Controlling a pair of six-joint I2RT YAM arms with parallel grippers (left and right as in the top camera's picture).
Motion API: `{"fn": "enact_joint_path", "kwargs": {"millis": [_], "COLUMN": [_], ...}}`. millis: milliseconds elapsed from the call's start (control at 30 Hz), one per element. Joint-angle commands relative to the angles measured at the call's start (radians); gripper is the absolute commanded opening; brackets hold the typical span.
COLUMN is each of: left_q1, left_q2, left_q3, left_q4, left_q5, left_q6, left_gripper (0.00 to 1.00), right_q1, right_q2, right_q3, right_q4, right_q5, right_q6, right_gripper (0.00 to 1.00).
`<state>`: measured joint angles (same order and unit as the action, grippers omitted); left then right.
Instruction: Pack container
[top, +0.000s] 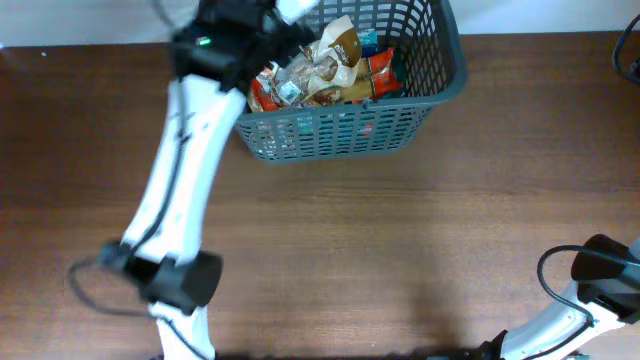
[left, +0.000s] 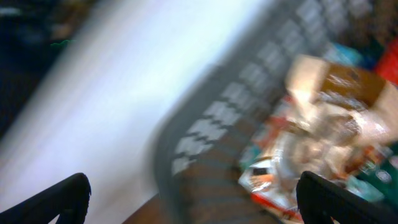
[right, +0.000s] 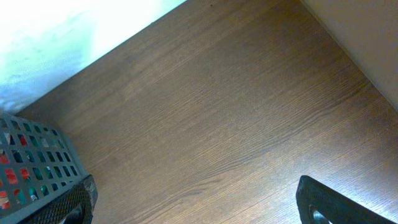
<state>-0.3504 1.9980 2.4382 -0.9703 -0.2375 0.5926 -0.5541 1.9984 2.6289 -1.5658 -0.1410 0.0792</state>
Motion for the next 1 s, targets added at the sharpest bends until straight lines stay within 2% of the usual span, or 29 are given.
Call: {"fn": "enact_joint_path", "kwargs": {"millis": [0, 133, 267, 500, 833, 967], "left_q1": [0.044, 0.149, 0.276, 0.402, 0.409, 0.409], "left_q2": [-0.155, -0.212, -0.216, -0.197, -0.195, -0.195], "left_q3": [0.045, 0.045, 0.045, 0.043, 0.042, 0.042], "left_q4": [-0.051, -0.176, -0.282, -0.375, -0.415, -0.415], "left_q5": [-0.18, -0.205, -0.204, -0.203, -0.201, -0.201], "left_q6": [-0.227, -0.44, -0.55, -0.571, -0.571, -0.571], "left_gripper": [0.99, 0.99, 0.99, 0.99, 0.99, 0.99], "right_q1": [-0.003, -0.003, -0.003, -0.003, 0.005, 0.05], "right_q2": [0.003, 0.003, 0.003, 0.003, 0.002, -0.051], "right_q3": [0.011, 0.011, 0.011, 0.011, 0.011, 0.011], "right_q4": [0.002, 0.002, 0.002, 0.002, 0.002, 0.002], "right_q5": [-0.006, -0.006, -0.006, -0.006, -0.006, -0.006], "right_q6": [0.007, 0.007, 0.007, 0.007, 0.007, 0.007], "right_gripper": [0.99, 0.99, 0.99, 0.99, 0.99, 0.99]}}
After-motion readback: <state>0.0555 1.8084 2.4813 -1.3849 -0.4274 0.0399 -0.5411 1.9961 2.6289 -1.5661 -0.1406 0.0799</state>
